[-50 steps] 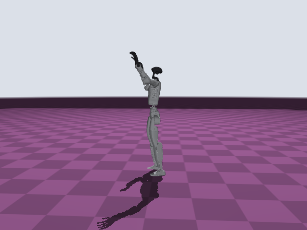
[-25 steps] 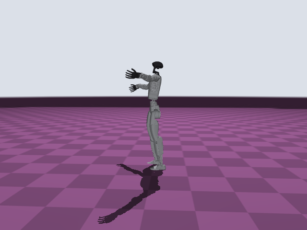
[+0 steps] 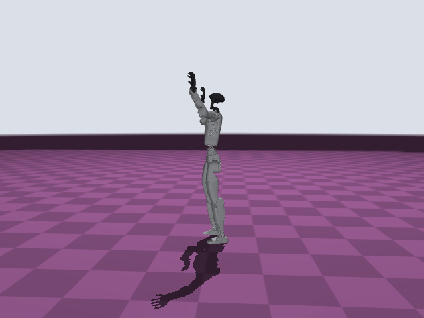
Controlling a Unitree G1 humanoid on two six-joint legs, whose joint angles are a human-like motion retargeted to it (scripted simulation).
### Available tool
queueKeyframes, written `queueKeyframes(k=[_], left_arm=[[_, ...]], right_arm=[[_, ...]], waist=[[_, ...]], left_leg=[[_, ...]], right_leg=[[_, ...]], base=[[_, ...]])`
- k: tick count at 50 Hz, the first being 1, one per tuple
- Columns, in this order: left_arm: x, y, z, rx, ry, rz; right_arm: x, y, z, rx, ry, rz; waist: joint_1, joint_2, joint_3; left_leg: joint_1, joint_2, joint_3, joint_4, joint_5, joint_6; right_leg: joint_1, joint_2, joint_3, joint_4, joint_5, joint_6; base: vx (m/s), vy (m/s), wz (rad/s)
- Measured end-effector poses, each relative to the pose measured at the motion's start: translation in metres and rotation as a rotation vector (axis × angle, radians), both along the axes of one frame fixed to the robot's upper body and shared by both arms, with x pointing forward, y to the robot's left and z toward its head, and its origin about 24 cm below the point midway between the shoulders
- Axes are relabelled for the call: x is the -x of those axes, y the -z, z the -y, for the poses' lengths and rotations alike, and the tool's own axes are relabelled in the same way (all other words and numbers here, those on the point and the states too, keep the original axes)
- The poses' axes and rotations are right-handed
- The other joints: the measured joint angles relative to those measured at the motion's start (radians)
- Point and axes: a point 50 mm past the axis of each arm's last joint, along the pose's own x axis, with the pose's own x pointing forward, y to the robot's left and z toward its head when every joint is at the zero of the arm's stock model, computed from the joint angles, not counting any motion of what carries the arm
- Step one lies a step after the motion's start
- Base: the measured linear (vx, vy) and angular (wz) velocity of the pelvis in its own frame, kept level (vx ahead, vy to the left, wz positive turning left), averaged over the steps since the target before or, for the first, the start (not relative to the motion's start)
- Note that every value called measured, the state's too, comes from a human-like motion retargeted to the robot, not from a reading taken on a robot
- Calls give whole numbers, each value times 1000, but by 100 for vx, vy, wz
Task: In place motions
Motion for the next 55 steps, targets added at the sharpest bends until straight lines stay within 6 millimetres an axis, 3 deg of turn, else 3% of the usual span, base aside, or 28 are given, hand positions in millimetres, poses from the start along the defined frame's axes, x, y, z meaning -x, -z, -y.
queueKeyframes(k=[3,5,8,10,13,16,18,21,24,26,28,32,35,40,43,46,50,52,55], left_arm=[[0,2,25,-187,39,111],[-8,5,15,-123,83,80],[-20,15,-32,195,65,-19],[-22,30,-68,428,62,-54],[-24,64,-115,736,107,-75],[-28,109,-151,1035,203,-75],[-31,141,-168,1248,296,-66],[-38,184,-181,1545,520,-49],[-51,208,-177,1757,867,-38],[-53,207,-174,1758,1050,-57],[-52,199,-172,1702,1094,-46],[-44,160,-165,1468,853,-133],[-43,120,-142,1203,698,-253],[-41,58,-67,634,548,-325],[-34,37,-20,306,394,-306],[-26,27,17,62,237,-256],[-17,23,38,-96,163,-135],[-19,26,31,-68,185,-132],[-26,34,1,108,202,-175]], right_arm=[[-11,1,0,27,-32,-69],[-29,-5,21,-78,34,-127],[-64,-4,76,-349,174,-253],[-85,9,119,-558,243,-363],[-108,48,183,-901,276,-533],[-124,101,230,-1240,241,-696],[-131,138,251,-1454,176,-808],[-137,182,264,-1700,7,-942],[-138,198,263,-1779,-166,-957],[-137,193,259,-1741,-215,-895],[-136,181,250,-1669,-221,-827],[-138,137,214,-1411,-236,-810],[-128,94,172,-1115,-245,-759],[-84,35,90,-524,-130,-549],[-53,24,39,-200,-41,-394],[-29,25,8,-28,-25,-266],[-26,29,-2,27,-63,-261],[-36,28,9,-32,-44,-299],[-58,30,43,-222,44,-360]], waist=[[2,2,6],[0,5,10],[0,3,0],[4,-1,-9],[9,-8,-15],[11,-12,-19],[11,-14,-18],[9,-16,-13],[6,-16,-11],[7,-15,-9],[7,-14,-8],[6,-13,-5],[2,-10,-6],[-1,-12,-15],[0,-14,-18],[1,-17,-13],[0,-16,-3],[-3,-15,-1],[-4,-16,-3]], left_leg=[[2,2,-4,1,0,0],[0,3,-7,3,1,1],[-9,3,-8,5,3,-1],[-14,2,-5,5,4,-1],[-13,0,-3,3,4,-1],[-6,0,-1,1,5,0],[1,-1,-1,0,5,1],[11,-2,0,-1,6,1],[16,-3,1,-3,6,1],[19,-3,4,-4,5,1],[22,-2,7,-5,5,1],[23,-2,10,-6,5,0],[21,-1,11,-7,5,0],[16,-1,8,-7,5,-1],[18,-2,7,-7,3,-1],[27,-2,7,-8,1,-1],[36,-2,6,-9,-2,0],[37,-1,5,-9,-2,0],[34,-1,4,-8,-1,0]], right_leg=[[6,2,-3,-1,0,1],[9,2,-7,-2,0,1],[3,0,-9,-4,0,2],[-1,-1,-7,-5,1,2],[-2,0,-5,-8,2,1],[2,2,-4,-8,1,0],[8,3,-3,-8,0,-1],[17,4,-4,-9,-2,-2],[22,6,-3,-10,-3,-2],[22,7,-1,-11,-2,-3],[22,7,2,-11,-2,-3],[20,8,6,-10,-1,-4],[17,9,6,-10,-1,-4],[15,8,2,-11,-3,-3],[17,8,1,-10,-5,-3],[24,10,2,-11,-7,-4],[33,13,2,-11,-8,-4],[34,14,2,-11,-9,-4],[33,14,2,-12,-8,-4]], base=[[0,0,0],[0,0,0],[0,0,0],[0,0,0],[0,0,0],[0,0,0],[0,0,0],[0,0,0],[0,0,0],[0,0,0],[0,0,0],[0,0,0],[0,0,0],[0,0,0],[0,0,0],[0,0,0],[0,0,0],[0,0,0],[0,0,0]])
